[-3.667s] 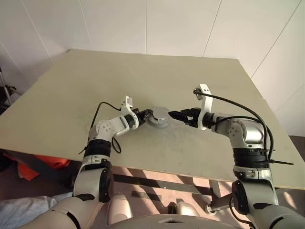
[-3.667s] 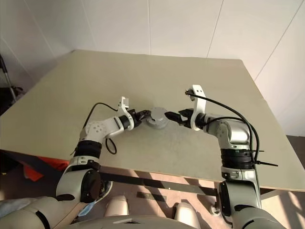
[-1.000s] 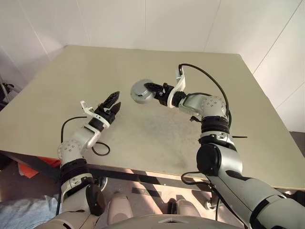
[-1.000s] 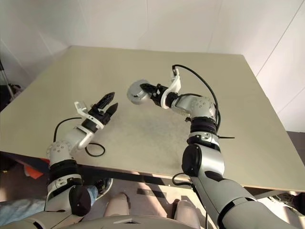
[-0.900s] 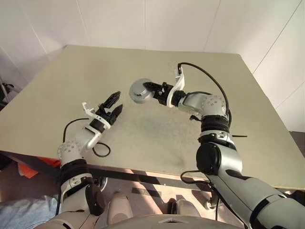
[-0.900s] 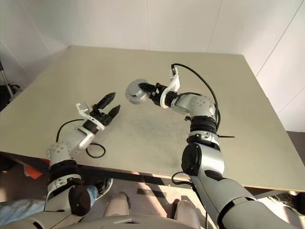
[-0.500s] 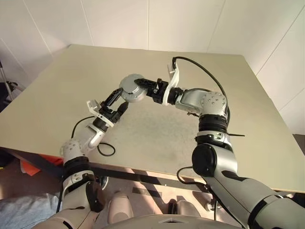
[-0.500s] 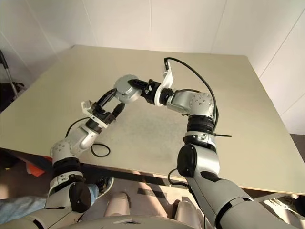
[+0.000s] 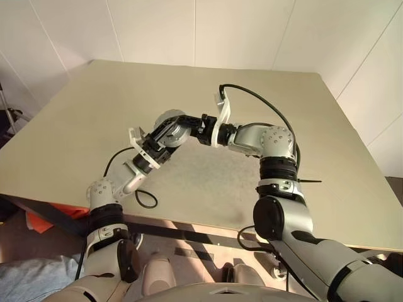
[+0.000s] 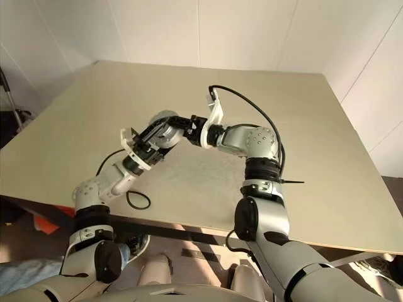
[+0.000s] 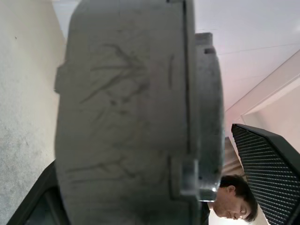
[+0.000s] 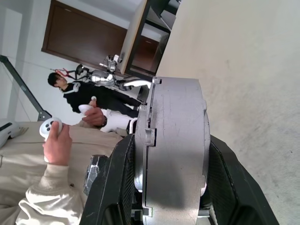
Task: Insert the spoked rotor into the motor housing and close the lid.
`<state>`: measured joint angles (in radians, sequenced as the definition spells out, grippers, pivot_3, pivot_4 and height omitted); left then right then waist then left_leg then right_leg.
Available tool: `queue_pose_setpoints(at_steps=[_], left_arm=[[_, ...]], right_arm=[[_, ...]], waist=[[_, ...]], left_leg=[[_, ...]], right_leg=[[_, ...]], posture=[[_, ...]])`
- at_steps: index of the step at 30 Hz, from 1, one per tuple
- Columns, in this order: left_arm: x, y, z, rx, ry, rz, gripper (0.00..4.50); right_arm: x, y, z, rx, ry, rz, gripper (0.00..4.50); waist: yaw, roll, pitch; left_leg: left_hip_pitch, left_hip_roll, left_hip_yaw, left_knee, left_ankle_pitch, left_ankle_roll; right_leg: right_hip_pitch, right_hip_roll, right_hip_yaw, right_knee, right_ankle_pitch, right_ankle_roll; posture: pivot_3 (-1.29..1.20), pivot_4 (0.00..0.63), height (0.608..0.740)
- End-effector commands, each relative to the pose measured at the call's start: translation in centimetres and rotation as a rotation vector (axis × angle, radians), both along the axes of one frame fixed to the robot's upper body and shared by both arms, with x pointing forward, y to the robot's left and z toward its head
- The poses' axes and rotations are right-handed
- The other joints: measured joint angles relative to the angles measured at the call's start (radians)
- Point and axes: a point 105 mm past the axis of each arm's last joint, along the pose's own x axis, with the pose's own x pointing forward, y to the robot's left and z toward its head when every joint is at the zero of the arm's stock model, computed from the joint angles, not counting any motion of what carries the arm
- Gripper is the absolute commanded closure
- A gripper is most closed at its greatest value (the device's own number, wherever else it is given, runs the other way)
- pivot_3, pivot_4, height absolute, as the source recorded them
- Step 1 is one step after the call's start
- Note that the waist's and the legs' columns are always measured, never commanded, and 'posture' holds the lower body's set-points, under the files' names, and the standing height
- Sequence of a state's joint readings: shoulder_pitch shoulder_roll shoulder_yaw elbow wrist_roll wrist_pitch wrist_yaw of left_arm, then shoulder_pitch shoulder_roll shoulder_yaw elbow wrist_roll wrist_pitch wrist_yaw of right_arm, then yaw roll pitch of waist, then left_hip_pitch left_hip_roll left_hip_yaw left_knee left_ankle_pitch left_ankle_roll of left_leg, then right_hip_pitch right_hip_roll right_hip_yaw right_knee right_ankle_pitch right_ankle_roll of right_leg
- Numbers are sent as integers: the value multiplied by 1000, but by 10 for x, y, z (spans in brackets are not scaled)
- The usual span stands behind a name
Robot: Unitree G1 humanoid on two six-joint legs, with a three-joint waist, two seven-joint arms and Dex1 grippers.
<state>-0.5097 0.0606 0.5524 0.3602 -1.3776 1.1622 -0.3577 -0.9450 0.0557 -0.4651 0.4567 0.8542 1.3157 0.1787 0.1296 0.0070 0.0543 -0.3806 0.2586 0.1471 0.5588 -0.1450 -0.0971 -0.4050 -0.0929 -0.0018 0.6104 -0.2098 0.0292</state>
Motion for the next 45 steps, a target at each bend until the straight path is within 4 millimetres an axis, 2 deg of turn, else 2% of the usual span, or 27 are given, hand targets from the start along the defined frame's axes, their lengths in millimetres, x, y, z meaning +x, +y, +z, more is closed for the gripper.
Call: queue_pose_setpoints(at_steps=[1, 11, 21, 24, 28, 29, 37, 40, 44, 45], left_arm=[[0, 2, 16, -8, -71, 14, 120], [-1, 26, 9, 3, -62, 103, 120], [3, 20, 2, 23, -36, 111, 120], [7, 15, -1, 38, -20, 110, 683], [12, 14, -2, 37, -12, 118, 2012], [12, 14, -2, 36, -13, 118, 2227], [12, 16, -5, 44, -8, 119, 2318], [13, 18, -7, 47, -3, 134, 2318], [17, 26, -11, 65, 12, 183, 2318], [18, 29, -12, 74, 16, 200, 2318]], right_arm=[[2, 1, 22, 59, -74, 5, 2280], [6, -4, 19, 46, -72, -11, 2280], [7, -5, 20, 41, -77, -7, 2280], [7, -5, 21, 40, -80, -7, 2280], [8, -4, 22, 40, -86, -6, 2280], [8, -4, 22, 40, -87, -6, 2280], [9, -4, 22, 34, -103, -17, 2280], [11, -4, 22, 27, -113, -35, 1487], [22, -10, 22, -23, -158, -123, 139], [24, -11, 21, -37, -166, -143, 139]], waist=[[0, 0, 0], [-1, 0, 0], [0, 0, 0], [0, 0, 0], [0, 0, 0], [-1, 0, 0], [0, 0, 0], [0, 0, 0], [0, 0, 0], [-1, 0, 0]], left_leg=[[0, 0, 0, 1, 0, 0], [0, 0, 0, 5, 0, 0], [0, 0, 0, 6, 0, 0], [0, 0, 0, 6, 0, 0], [0, 0, 0, 7, 0, 0], [0, 0, 0, 7, 0, 0], [0, 0, 0, 7, 0, 0], [1, 0, 0, 8, 0, 0], [0, 0, 0, 8, 0, 0], [0, 0, 0, 8, 0, 0]], right_leg=[[0, 0, 0, 0, 0, 0], [0, 0, 1, 5, 1, 0], [0, -1, 1, 6, 1, 0], [0, -1, 1, 7, 1, 0], [0, -1, 1, 7, 1, 0], [0, -1, 1, 7, 1, 0], [0, -1, 1, 8, 1, 0], [0, -1, 1, 8, 0, 0], [0, -1, 1, 9, 0, 0], [0, -1, 1, 9, 0, 0]], posture=[[0, 0, 740], [0, 0, 740], [0, 0, 740], [0, 0, 740], [0, 0, 740], [0, 0, 740], [0, 0, 740], [0, 0, 740], [0, 0, 740], [0, 0, 740]])
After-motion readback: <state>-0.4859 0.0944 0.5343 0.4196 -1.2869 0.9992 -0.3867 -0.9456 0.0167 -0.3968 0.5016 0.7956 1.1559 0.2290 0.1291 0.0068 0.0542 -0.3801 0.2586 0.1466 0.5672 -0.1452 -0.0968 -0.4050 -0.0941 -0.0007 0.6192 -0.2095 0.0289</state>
